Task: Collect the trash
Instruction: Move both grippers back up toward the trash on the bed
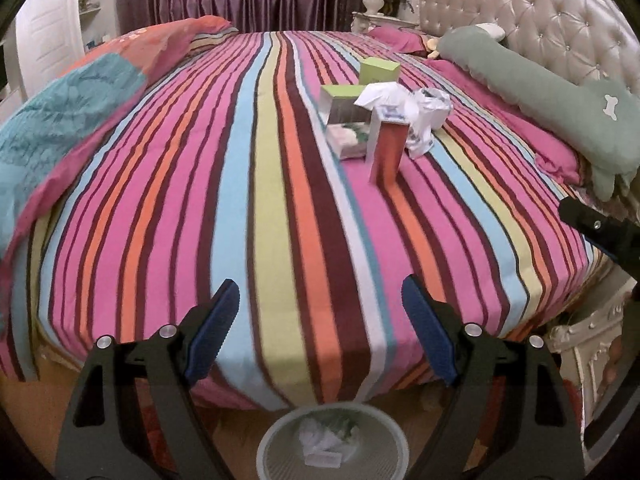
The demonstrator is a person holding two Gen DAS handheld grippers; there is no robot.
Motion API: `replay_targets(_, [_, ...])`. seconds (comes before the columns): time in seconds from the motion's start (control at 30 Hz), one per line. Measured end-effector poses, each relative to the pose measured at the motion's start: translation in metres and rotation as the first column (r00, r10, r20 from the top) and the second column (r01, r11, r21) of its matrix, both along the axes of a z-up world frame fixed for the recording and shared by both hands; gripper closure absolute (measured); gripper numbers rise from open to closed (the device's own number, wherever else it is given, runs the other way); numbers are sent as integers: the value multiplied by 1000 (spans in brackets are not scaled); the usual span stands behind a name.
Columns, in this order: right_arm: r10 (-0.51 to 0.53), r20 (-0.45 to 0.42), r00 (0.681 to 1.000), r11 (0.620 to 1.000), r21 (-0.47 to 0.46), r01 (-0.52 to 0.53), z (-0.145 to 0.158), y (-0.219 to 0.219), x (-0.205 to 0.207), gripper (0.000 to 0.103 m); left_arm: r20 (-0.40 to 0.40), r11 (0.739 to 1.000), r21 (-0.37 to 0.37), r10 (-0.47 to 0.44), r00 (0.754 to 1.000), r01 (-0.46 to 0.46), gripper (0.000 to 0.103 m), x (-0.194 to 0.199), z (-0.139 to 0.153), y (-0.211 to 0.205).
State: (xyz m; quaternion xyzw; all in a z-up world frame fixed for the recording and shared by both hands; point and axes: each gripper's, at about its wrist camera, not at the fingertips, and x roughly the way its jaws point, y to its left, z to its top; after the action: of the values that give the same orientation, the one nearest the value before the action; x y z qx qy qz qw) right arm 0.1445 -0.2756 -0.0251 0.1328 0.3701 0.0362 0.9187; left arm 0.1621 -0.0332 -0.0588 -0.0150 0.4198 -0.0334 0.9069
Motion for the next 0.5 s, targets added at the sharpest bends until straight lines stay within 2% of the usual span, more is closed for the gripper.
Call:
replay_targets(0.2, [61,6,998,998,-35,-61,3,5,34,7,-11,1000,-24,13,1000,-13,22,33,-4,-13])
replay_targets(0.5, [86,26,996,994,-74,-84,5,8,78,7,-28,997,-59,54,998,-56,22,79,-14,-19])
